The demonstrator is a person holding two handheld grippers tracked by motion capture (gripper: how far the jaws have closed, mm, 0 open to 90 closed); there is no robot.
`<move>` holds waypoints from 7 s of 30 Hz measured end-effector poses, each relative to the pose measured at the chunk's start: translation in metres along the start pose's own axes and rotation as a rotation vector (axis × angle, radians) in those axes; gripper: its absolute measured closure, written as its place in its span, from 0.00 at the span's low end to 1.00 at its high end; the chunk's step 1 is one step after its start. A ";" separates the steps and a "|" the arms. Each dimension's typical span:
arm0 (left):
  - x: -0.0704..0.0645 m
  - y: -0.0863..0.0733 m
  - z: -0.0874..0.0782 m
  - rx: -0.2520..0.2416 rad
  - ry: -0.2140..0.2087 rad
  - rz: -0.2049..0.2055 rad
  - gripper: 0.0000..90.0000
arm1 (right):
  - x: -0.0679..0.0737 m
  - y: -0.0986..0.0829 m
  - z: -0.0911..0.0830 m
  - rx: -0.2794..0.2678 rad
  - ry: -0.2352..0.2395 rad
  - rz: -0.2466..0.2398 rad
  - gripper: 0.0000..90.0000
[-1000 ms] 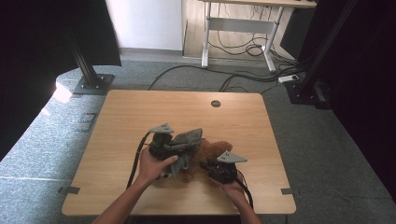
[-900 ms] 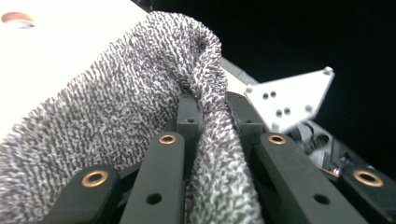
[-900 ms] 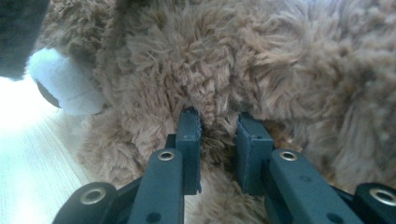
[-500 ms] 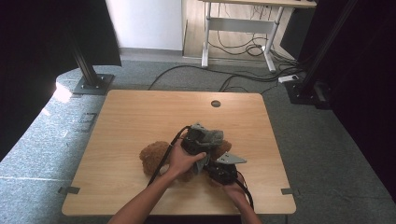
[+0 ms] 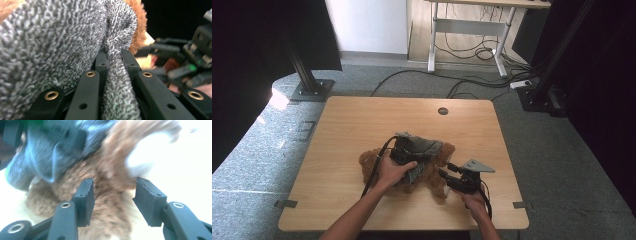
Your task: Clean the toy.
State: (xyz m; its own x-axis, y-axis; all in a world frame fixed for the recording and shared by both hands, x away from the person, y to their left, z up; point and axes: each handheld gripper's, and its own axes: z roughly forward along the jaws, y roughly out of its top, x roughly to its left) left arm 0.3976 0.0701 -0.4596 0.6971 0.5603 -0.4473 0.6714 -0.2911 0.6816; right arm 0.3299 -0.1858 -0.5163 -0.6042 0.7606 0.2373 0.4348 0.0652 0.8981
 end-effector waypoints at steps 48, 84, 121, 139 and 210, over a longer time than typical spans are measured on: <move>-0.009 0.013 -0.018 -0.006 0.101 0.044 0.86 | 0.003 0.007 0.005 0.004 -0.043 -0.183 0.72; 0.052 -0.087 -0.123 -0.258 0.124 -0.089 0.88 | 0.011 -0.003 -0.019 -0.002 -0.004 -0.164 0.71; 0.039 -0.133 -0.129 -0.259 0.008 -0.086 0.89 | 0.063 -0.013 0.019 0.215 0.136 -0.127 0.58; 0.036 -0.119 -0.105 -0.267 0.064 -0.034 0.89 | 0.062 -0.022 0.028 0.160 -0.022 -0.139 0.66; 0.092 -0.094 -0.133 -0.169 0.265 -0.186 0.88 | 0.027 -0.023 0.028 0.158 0.022 -0.112 0.67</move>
State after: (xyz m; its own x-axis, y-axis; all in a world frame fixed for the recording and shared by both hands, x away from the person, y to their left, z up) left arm 0.3652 0.2529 -0.4880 0.4632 0.7793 -0.4221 0.7140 -0.0460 0.6986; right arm 0.3220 -0.1491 -0.5411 -0.6683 0.7289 0.1484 0.4621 0.2506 0.8507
